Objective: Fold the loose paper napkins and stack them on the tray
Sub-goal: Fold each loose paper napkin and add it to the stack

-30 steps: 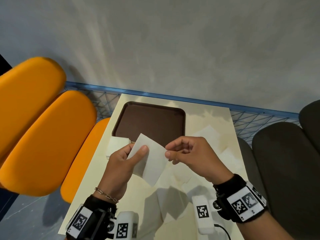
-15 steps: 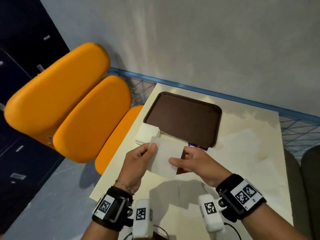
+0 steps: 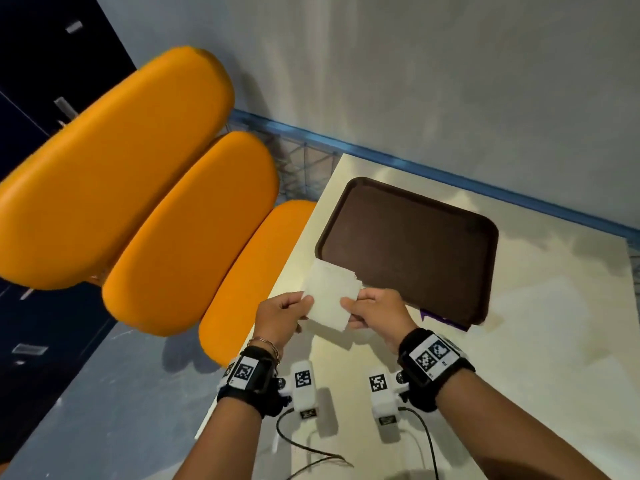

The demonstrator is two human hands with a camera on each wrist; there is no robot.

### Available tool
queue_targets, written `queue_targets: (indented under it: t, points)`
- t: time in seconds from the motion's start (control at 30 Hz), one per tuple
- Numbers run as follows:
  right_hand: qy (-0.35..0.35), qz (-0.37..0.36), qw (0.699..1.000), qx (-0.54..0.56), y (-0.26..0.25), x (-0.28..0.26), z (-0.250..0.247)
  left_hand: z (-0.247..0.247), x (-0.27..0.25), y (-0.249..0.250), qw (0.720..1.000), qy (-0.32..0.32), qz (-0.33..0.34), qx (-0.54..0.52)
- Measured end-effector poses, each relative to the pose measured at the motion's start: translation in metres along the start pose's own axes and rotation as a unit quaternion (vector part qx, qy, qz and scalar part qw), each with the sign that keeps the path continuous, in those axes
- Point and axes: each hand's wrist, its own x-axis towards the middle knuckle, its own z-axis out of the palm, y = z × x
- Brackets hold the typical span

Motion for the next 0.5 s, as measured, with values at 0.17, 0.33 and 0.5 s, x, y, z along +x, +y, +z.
queue_targets:
  t: [0.17,0.33,0.5]
  points:
    - [0.073,0.023,0.994,-0.073,-0.001,0.045,0.022,0.005,0.051,-0.003,0.995,0.037,0.015,0.092]
    - [0.106,0.042,0.991,-0.068,0.012,0.067,0.025,0.004,0.068,-0.013,0.988,0.05,0.025,0.142]
    - [0.121,0.057,0.99,-0.045,0.02,0.074,0.027,0.005,0.074,-0.017,0.986,0.048,0.036,0.158]
